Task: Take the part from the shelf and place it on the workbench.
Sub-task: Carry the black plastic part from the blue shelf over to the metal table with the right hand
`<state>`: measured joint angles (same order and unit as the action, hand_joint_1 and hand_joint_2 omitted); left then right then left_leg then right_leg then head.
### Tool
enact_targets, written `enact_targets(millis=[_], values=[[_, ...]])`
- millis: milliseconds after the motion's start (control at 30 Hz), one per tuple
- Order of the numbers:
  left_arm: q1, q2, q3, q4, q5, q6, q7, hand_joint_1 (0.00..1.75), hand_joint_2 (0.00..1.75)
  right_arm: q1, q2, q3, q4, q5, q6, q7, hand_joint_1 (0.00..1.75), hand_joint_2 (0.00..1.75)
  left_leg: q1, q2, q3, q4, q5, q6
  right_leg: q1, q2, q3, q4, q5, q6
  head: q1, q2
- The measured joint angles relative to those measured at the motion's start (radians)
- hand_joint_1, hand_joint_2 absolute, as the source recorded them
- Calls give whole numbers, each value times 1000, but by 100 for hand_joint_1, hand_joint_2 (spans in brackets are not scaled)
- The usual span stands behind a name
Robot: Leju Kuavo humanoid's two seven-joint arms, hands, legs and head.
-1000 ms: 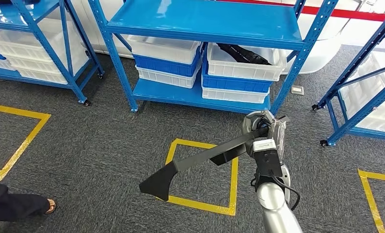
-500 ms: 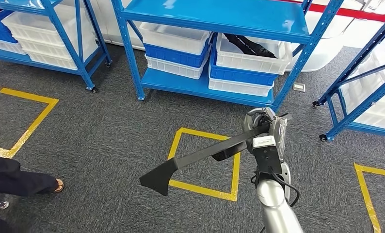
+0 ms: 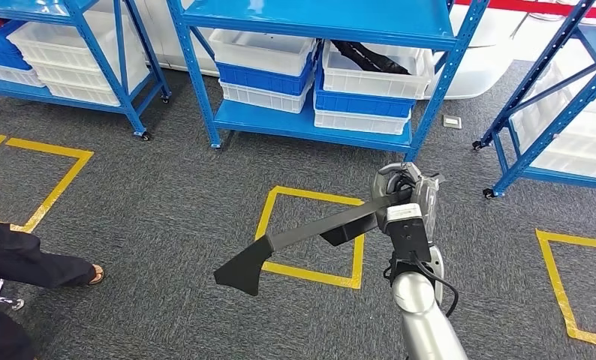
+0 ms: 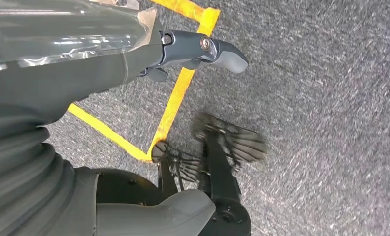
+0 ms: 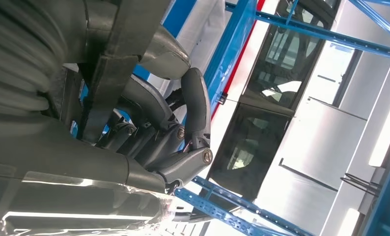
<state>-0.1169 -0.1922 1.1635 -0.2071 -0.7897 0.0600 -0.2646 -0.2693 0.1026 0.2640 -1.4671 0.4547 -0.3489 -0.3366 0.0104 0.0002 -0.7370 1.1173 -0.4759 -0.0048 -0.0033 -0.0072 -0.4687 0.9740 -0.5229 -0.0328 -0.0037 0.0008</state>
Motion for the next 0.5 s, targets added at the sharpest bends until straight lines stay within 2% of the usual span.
enact_targets(millis=[33, 67, 100, 133, 167, 200, 233, 267, 300, 400, 433, 500], values=[[-1, -1, 0, 0, -2, -4, -5, 0, 175, 0, 1, 0, 2, 0, 0, 0, 175, 175, 2, 0, -15, 63, -38, -6, 1, -1, -7, 2, 8, -1, -1, 0], [-2, -1, -1, 0, -3, -6, -9, 0, 175, 0, 2, 0, 5, 0, 0, 0, 175, 175, 4, 0, -25, 119, -49, -12, 1, -1, -15, 5, 14, 1, -1, 0], [-2, -1, -1, 0, -4, -8, -11, 0, 175, 0, 2, 0, 8, 0, 0, 0, 175, 175, 7, 0, -22, 149, -41, -16, 1, -1, -22, 9, 20, 3, -2, 0], [-3, -2, -1, 0, -5, -8, -12, 0, 175, 1, 2, 0, 10, 0, 0, 0, 175, 175, 9, 0, -1, 143, -20, -18, 1, -1, -29, 14, 23, 6, -1, 0], [-3, -2, -1, 0, -5, -8, -13, 0, 175, 1, 2, 0, 12, 0, 0, 0, 175, 175, 13, 1, 41, 94, 3, -20, -1, -1, -36, 20, 25, 7, -2, 0], [-4, -2, -1, 0, -6, -9, -13, 0, 175, 0, 2, 0, 13, 0, 0, 0, 175, 175, 15, 0, 88, 30, 10, -21, -1, -1, -43, 26, 25, 10, -2, 0], [-4, -3, -1, 0, -6, -10, -14, 0, 175, -1, 2, 0, 13, 0, 0, 0, 175, 175, 14, -1, 125, -25, 15, -16, 0, -1, -49, 31, 25, 13, -2, 0], [-5, -4, -1, 0, -6, -11, -14, 0, 175, -1, 3, 0, 13, 1, 0, 0, 175, 175, 13, -2, 147, -62, 14, -11, 2, -1, -54, 35, 26, 17, -2, 0], [-6, -4, -1, 0, -6, -11, -14, 0, 175, -2, 4, 0, 14, 1, 0, 0, 175, 175, 9, -4, 151, -74, 9, -4, 4, -1, -58, 37, 28, 23, -2, 0], [-7, -6, -1, 0, -6, -11, -14, 0, 175, -4, 6, 0, 14, 2, 0, 0, 175, 175, 7, -1, 144, -87, 22, 23, 5, 0, -74, 48, 25, 40, -2, 0], [-8, -8, -1, 0, -6, -11, -14, 0, 175, -4, 6, 0, 14, 2, 0, 0, 175, 175, 8, 0, 141, -92, 28, 32, 5, 2, -88, 72, 10, 42, 1, 0], [-9, -9, -1, 0, -6, -12, -14, 0, 175, -5, 6, 0, 14, 2, 0, 0, 175, 175, 8, 2, 133, -97, 38, 45, 1, 4, -138, 177, -45, 39, 4, 0]])
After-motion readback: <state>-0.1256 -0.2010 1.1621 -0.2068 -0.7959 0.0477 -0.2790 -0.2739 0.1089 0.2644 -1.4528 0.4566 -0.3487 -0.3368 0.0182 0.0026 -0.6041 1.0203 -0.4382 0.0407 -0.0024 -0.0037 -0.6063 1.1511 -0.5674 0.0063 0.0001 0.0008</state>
